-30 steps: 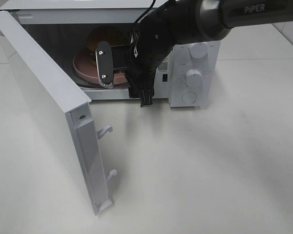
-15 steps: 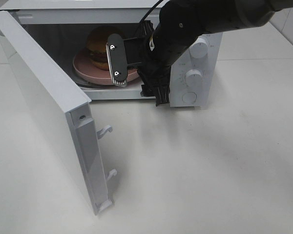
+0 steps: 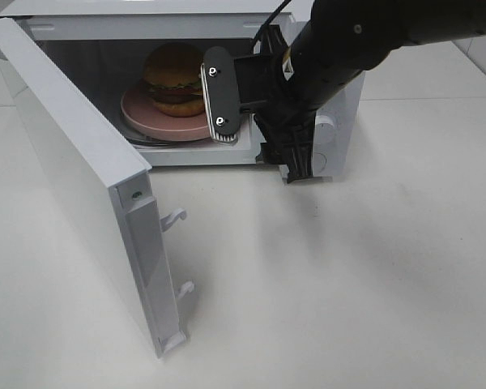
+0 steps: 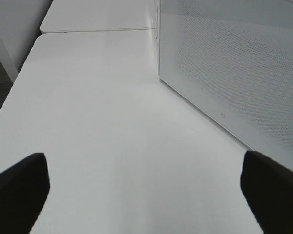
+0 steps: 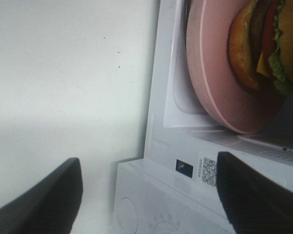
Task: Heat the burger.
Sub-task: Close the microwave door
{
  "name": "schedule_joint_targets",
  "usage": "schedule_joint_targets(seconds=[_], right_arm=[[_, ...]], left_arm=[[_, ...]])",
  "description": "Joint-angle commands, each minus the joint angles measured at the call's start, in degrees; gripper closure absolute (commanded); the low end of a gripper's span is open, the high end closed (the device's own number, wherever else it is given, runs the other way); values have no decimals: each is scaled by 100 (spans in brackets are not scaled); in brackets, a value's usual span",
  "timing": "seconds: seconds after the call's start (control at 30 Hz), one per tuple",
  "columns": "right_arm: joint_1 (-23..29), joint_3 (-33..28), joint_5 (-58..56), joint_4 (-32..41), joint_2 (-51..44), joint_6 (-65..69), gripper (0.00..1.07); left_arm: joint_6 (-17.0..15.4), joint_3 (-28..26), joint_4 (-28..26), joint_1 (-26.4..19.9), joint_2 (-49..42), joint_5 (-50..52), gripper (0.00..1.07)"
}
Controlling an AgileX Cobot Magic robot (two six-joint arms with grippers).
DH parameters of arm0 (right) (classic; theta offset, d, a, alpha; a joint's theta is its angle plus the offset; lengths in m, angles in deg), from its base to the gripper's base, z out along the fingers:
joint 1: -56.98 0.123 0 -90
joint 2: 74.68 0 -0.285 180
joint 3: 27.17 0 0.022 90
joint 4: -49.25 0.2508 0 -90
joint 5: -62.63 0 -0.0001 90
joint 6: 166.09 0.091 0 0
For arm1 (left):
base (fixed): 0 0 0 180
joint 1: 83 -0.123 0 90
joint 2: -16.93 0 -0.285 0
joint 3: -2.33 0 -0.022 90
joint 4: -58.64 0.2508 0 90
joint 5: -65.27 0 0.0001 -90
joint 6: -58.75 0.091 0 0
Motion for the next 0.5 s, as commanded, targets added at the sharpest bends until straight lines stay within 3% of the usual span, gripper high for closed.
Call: schedule_joint_targets(seconds=[0.03, 0.5], right_arm=[[6, -321, -23, -11, -361, 241, 33], [6, -1369, -80, 23, -1518, 1054, 33]], left_arm=[[-17, 11, 17, -6, -103, 17, 7], [-17, 11, 17, -6, -103, 17, 7]])
